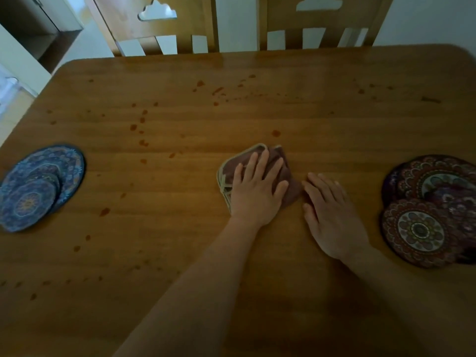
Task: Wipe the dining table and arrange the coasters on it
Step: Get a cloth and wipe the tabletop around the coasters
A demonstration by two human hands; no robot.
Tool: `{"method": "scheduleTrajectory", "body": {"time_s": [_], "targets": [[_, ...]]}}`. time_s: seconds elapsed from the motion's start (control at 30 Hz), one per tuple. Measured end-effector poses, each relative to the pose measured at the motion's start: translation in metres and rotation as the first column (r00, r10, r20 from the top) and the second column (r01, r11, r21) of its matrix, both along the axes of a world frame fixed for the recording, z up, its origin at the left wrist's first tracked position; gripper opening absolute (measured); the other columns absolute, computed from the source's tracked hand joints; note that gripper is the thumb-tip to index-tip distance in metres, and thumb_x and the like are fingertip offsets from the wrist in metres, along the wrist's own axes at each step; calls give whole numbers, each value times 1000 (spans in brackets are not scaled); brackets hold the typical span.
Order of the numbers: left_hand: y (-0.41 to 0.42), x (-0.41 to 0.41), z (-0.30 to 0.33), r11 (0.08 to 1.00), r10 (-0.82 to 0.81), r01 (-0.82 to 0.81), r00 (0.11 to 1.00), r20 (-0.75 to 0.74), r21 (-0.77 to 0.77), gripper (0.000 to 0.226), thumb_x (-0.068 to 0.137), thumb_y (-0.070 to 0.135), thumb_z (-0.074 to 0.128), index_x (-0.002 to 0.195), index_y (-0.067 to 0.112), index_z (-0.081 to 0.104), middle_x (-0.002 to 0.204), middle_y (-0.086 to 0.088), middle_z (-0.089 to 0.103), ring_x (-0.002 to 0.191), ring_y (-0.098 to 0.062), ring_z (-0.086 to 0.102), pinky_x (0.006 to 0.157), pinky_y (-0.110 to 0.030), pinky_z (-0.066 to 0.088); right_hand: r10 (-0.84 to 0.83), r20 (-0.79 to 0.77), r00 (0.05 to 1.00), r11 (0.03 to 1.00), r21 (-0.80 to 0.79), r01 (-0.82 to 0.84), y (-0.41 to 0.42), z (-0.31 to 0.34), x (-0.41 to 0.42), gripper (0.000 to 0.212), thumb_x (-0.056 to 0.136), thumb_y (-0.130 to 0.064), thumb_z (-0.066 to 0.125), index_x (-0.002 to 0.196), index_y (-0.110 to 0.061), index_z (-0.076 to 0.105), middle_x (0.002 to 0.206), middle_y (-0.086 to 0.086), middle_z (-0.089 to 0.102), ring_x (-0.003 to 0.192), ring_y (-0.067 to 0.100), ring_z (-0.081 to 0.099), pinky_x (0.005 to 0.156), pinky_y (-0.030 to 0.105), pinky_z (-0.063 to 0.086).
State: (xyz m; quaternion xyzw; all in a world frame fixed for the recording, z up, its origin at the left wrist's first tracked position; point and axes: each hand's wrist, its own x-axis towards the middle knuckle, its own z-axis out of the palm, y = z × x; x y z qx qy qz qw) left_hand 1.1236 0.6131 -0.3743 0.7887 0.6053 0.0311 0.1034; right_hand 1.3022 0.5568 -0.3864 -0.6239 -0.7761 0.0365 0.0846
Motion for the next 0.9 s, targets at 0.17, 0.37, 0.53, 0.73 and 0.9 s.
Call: {"method": "scheduleTrajectory", "body": {"time_s": [0.17, 0.37, 0.53, 0.73, 0.9], "targets": [[-62, -34, -6, 991, -118, 120, 992, -45, 58, 61, 99, 60, 19, 153, 32, 27, 163, 4, 17, 150, -17, 11, 120, -41, 8, 7, -64, 998, 1000, -1, -7, -1, 2, 2, 53, 100, -38, 24, 143, -13, 43, 153, 7, 36, 145, 22, 25, 120, 43, 18], [-28, -82, -2, 998, 69, -68, 995, -78, 16, 66, 96, 64, 3, 154, 36, 15, 164, 10, 7, 151, -11, 2, 121, -35, 1, -5, -91, 996, 1000, -12, 4, -2, 4, -2, 53, 100, -39, 25, 143, -14, 44, 154, 5, 35, 146, 20, 23, 120, 40, 12], [57, -71, 3, 969, 245, -244, 969, 20, -40, 50, 104, 48, 18, 153, 38, 19, 164, 13, 7, 150, -9, 2, 122, -36, 2, -16, -66, 998, 1000, 5, 16, -1, 2, -3, 51, 100, -36, 28, 142, -14, 46, 152, 4, 38, 144, 19, 23, 118, 41, 15], [122, -17, 8, 963, 263, -249, 954, 144, -105, 47, 106, 46, 18, 150, 37, 31, 163, 13, 13, 150, -8, 6, 120, -36, 2, -20, -73, 997, 1000, -13, 19, 0, -4, -1, 51, 102, -37, 26, 144, -15, 44, 155, 4, 35, 146, 19, 23, 119, 41, 15], [121, 28, 7, 993, 57, -32, 970, 237, -110, 46, 106, 44, 18, 146, 38, 38, 161, 15, 19, 149, -7, 9, 119, -35, 1, -24, -84, 996, 1000, -16, 22, 1, -4, -1, 49, 102, -36, 30, 144, -15, 43, 155, 3, 34, 147, 18, 22, 119, 41, 14]]}}
